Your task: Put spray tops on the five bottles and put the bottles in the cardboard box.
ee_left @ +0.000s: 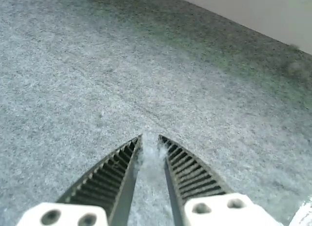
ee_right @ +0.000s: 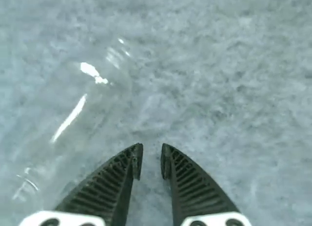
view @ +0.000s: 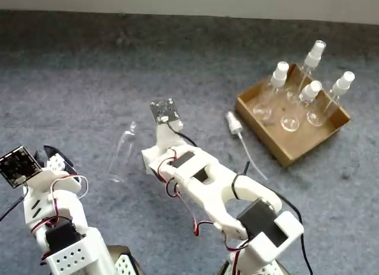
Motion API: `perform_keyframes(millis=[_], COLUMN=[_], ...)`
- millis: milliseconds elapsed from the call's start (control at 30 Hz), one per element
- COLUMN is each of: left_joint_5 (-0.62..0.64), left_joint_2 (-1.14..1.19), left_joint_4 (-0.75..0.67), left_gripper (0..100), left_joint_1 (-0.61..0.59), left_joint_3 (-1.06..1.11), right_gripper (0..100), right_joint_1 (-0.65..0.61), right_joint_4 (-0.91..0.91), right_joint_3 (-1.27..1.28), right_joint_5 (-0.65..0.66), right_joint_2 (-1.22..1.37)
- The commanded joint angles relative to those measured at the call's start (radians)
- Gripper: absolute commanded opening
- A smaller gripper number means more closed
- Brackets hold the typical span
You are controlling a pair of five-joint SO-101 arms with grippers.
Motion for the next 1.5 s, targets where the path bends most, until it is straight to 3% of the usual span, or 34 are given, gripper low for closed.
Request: perform_keyframes(millis=[0, 133, 300, 367, 567, 833, 1167, 1467], left_joint_5=[0.006, 0.006, 0.006, 0.006, 0.006, 0.006, 0.006, 0.006], left_joint_2=[-0.004, -0.004, -0.004, -0.004, -0.004, -0.005, -0.005, -0.005], left_joint_4=[0.006, 0.006, 0.006, 0.006, 0.006, 0.006, 0.006, 0.006], left_gripper=[0, 0, 0, 0, 0, 0, 0, 0], left_joint_1=[0.015, 0.015, 0.016, 0.016, 0.015, 0.012, 0.016, 0.018], left_joint_3=[0.018, 0.018, 0.018, 0.018, 0.018, 0.018, 0.018, 0.018], right_gripper=[6.3, 19.2, 44.8, 48.8, 46.8, 46.2, 46.2, 46.0], right_joint_1=[0.018, 0.001, -0.030, -0.054, -0.099, -0.137, -0.166, -0.163], right_joint_4=[0.021, 0.035, 0.097, 0.101, 0.111, 0.335, 0.343, 0.344], right_joint_3=[-0.004, 0.008, 0.031, 0.022, -0.120, -0.452, -0.688, -0.791], right_joint_5=[0.049, -0.051, -0.232, -0.293, -0.404, -0.411, -0.562, -0.580], right_joint_2=[-0.091, -0.251, -0.400, -0.401, -0.282, 0.016, 0.286, 0.507])
